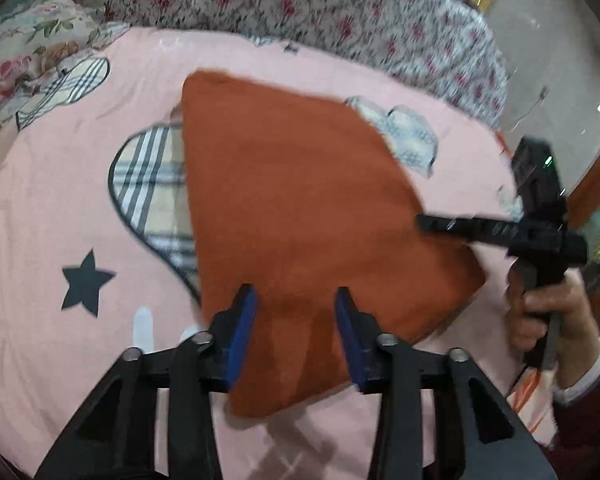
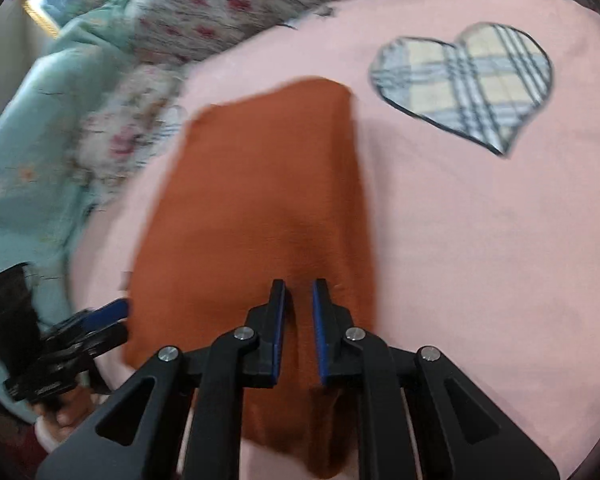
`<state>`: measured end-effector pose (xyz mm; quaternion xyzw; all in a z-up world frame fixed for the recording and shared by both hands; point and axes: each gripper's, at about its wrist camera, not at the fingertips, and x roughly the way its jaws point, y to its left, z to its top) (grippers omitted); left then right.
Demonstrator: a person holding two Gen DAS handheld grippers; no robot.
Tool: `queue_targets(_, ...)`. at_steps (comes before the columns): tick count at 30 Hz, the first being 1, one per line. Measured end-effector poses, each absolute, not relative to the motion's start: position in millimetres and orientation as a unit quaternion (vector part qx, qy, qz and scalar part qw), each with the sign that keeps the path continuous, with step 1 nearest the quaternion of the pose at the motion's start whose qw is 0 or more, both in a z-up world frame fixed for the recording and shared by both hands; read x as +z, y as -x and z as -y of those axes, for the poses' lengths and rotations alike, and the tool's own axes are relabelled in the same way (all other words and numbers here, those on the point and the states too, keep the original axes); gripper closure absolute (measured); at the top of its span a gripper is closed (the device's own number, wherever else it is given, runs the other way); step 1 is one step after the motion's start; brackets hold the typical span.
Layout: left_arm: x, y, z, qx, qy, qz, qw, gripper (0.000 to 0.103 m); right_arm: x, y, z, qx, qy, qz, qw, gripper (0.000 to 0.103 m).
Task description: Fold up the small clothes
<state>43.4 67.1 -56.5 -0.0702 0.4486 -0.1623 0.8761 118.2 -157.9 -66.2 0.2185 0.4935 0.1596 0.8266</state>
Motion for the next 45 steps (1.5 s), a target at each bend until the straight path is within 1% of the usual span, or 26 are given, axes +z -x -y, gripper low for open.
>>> queue_targets(1, -60.1, -42.1, -67.3, -0.161, 0.068, -0.449, 0.876, 0.067, -72.5, -117.3, 163.7, 0.156, -0.233, -0.490, 0.826, 0.099)
queue_targets(2, -60.8, -39.9, -68.6, -0.161, 0.069, -0.448, 0.877, 0.067, -74.2, -117.1, 166.7, 0.152, -0.240, -0.489, 0.824, 0.102)
queue_targets(4, -58.4, -35.0, -68.5, -0.159, 0.069, -0.448, 0.877, 0.067, -70.5, -115.6, 168.1, 0.151, -0.240, -0.487, 0.826, 0.101)
queue_targets(5, -56.2, -33.0, -68.5, -0.159, 0.071, -0.447, 0.877, 0.067, -63.0, -112.0, 165.3, 0.153, -0.227, -0.483, 0.832, 0.097)
queue_targets(10, -54.4, -13.8, -65.7, -0.173, 0.073, -0.449, 0.874, 0.067, -35.1, -84.8, 150.4, 0.197, -0.192, -0.463, 0.843, 0.097)
queue_targets(12, -63.5, -9.5, -62.3, -0.166, 0.064, -0.457, 0.871, 0.067, -39.2, -71.3, 143.1, 0.193, -0.152, -0.472, 0.847, 0.096)
queue_targets(14, -71.7, -10.5, -63.3, -0.163, 0.068, -0.465, 0.867, 0.067, -58.5, -65.0, 140.6, 0.166, -0.115, -0.495, 0.845, 0.097)
queue_targets(18, -71.2, -12.4, -63.6, -0.160, 0.064, -0.467, 0.867, 0.067, -71.8, -58.9, 154.9, 0.163, -0.149, -0.486, 0.846, 0.099)
queue_targets(27, -69.0, -9.3, -63.9, -0.157, 0.060, -0.472, 0.866, 0.068, -68.6, -53.7, 152.9, 0.165, -0.149, -0.489, 0.843, 0.100)
queue_targets(29, -62.6, -7.3, -66.8, -0.161, 0.063, -0.471, 0.865, 0.068, -63.7, -49.0, 153.0, 0.168, -0.155, -0.492, 0.840, 0.096)
queue_targets(32, -46.1, 0.0, -74.1, -0.162, 0.068, -0.455, 0.873, 0.066, -48.4, -47.7, 157.6, 0.171, -0.174, -0.486, 0.840, 0.095)
queue_targets(34, -39.1, -0.2, -81.8, -0.151, 0.073, -0.447, 0.879, 0.063, -38.8, -49.4, 163.0, 0.168, -0.185, -0.469, 0.847, 0.095)
queue_targets(36, -37.3, -7.8, -92.1, -0.132, 0.084, -0.446, 0.881, 0.063, -32.6, -59.3, 167.7, 0.168, -0.200, -0.456, 0.851, 0.087)
queue_targets(37, -37.8, -12.2, -93.9, -0.126, 0.089, -0.448, 0.881, 0.063, -32.0, -68.9, 169.9, 0.163, -0.209, -0.451, 0.852, 0.078)
queue_targets(38, -39.1, -16.5, -97.0, -0.117, 0.097, -0.450, 0.880, 0.063, -32.2, -75.5, 170.8, 0.160, -0.213, -0.447, 0.854, 0.072)
queue_targets(40, -41.3, -26.8, -105.0, -0.108, 0.115, -0.454, 0.877, 0.063, -35.6, -95.2, 172.6, 0.157, -0.229, -0.440, 0.854, 0.072)
queue_targets(45, -52.5, -45.3, -115.6, -0.086, 0.125, -0.465, 0.872, 0.062, -51.3, -144.2, 179.2, 0.143, -0.265, -0.452, 0.840, 0.072)
